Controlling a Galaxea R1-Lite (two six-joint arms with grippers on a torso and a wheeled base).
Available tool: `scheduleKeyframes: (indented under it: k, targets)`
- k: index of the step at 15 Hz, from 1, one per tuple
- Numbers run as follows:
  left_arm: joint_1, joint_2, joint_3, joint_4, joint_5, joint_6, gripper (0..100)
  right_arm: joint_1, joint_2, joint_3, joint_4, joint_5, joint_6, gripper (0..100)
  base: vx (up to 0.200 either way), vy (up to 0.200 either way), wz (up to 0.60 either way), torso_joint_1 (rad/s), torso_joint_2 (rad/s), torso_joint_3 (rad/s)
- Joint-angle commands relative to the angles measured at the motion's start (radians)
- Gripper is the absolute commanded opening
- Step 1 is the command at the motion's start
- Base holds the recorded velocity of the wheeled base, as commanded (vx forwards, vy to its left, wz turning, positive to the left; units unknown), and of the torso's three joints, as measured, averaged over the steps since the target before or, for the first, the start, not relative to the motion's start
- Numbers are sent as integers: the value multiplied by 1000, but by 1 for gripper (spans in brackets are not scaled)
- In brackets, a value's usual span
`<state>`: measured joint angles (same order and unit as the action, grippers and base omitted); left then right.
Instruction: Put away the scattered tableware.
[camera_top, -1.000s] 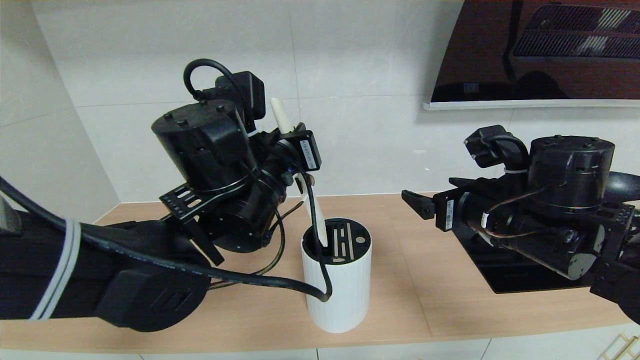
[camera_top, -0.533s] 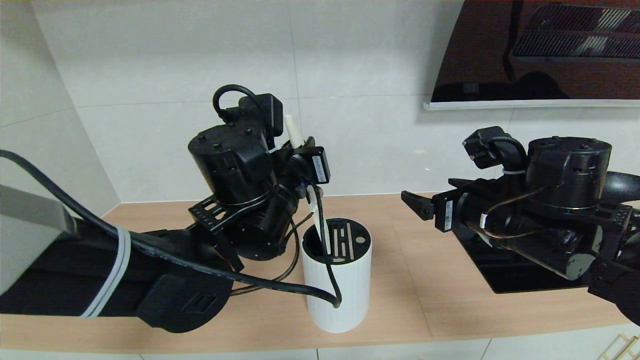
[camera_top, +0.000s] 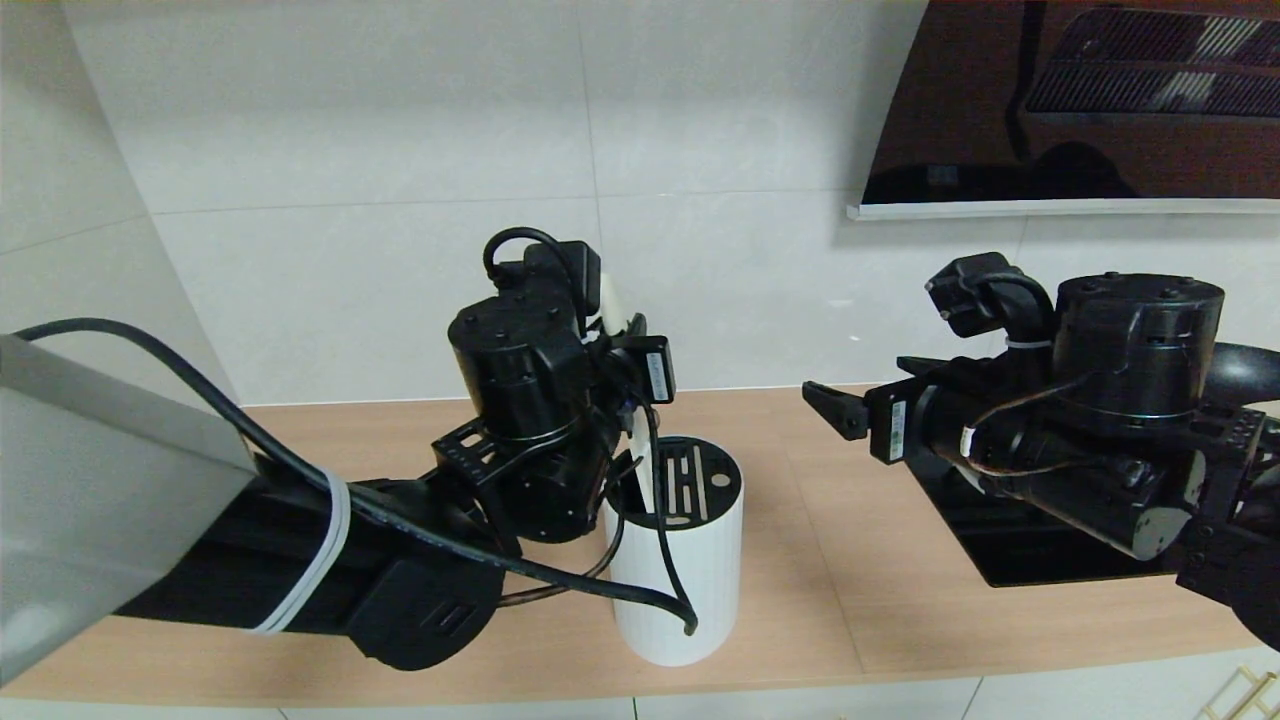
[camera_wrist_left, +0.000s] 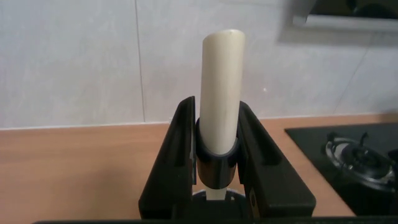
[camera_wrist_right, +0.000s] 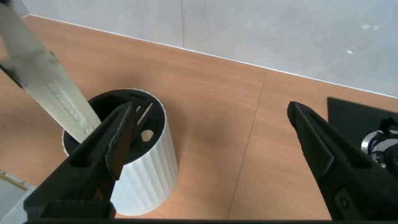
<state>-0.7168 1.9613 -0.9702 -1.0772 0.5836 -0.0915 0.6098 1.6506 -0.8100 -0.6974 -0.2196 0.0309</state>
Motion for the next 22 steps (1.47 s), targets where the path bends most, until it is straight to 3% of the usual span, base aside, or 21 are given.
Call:
scheduleKeyframes:
  k: [1, 12, 22]
  targets:
    - [-4, 36, 2, -18, 2, -2, 0, 1, 1, 0, -1, 0, 0, 100, 0, 0, 0, 0, 0, 0]
    - [-38, 186, 70, -93, 25, -16, 0, 2, 0, 0, -1, 0, -2, 100, 0, 0, 0, 0, 0, 0]
    - [-44, 225, 68, -105, 25, -16, 0, 2, 1, 0, -1, 0, -2, 100, 0, 0, 0, 0, 0, 0]
